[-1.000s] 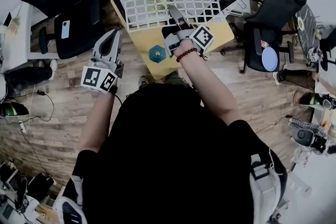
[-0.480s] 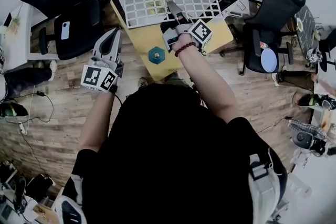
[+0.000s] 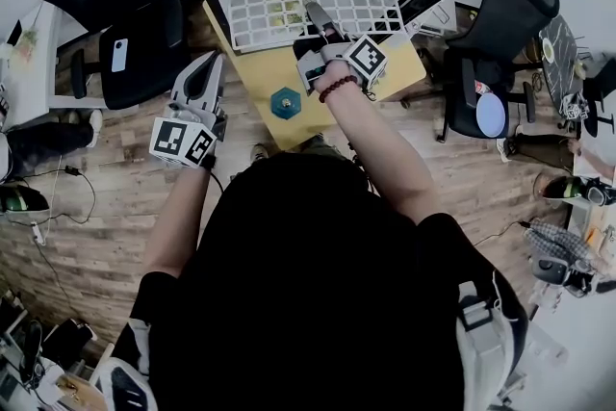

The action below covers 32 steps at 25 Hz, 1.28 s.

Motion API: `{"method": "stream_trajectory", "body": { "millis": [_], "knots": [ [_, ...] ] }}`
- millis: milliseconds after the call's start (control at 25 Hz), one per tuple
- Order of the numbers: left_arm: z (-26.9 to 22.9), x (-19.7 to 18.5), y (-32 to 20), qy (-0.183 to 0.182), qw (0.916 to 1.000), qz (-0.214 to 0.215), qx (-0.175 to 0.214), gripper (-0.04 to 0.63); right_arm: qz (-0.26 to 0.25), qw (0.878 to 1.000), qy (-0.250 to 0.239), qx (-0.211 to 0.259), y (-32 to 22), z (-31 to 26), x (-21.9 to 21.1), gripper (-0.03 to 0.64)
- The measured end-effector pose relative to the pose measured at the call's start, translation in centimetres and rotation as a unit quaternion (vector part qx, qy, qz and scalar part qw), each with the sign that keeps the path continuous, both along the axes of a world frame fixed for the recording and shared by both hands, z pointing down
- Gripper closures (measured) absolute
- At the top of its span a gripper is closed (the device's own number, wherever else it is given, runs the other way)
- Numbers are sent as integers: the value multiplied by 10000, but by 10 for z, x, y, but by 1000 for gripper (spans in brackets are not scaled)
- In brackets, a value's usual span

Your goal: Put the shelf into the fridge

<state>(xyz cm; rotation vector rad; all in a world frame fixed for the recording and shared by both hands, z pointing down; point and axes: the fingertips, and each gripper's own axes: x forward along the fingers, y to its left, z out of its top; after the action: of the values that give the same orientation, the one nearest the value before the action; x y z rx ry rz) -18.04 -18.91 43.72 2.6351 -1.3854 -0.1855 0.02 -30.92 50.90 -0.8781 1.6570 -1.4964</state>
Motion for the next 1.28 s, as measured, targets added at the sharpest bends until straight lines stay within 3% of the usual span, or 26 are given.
{"method": "stream_trajectory", "body": {
  "millis": [480, 1280],
  "knots": [
    [-2, 6, -10, -16, 9999, 50, 118, 578, -51, 9999, 8, 141, -10, 3, -1, 575],
    [-7, 10, -26, 23, 9997, -15, 224, 578, -21, 9999, -128, -20, -34, 5, -4, 575]
  ]
}}
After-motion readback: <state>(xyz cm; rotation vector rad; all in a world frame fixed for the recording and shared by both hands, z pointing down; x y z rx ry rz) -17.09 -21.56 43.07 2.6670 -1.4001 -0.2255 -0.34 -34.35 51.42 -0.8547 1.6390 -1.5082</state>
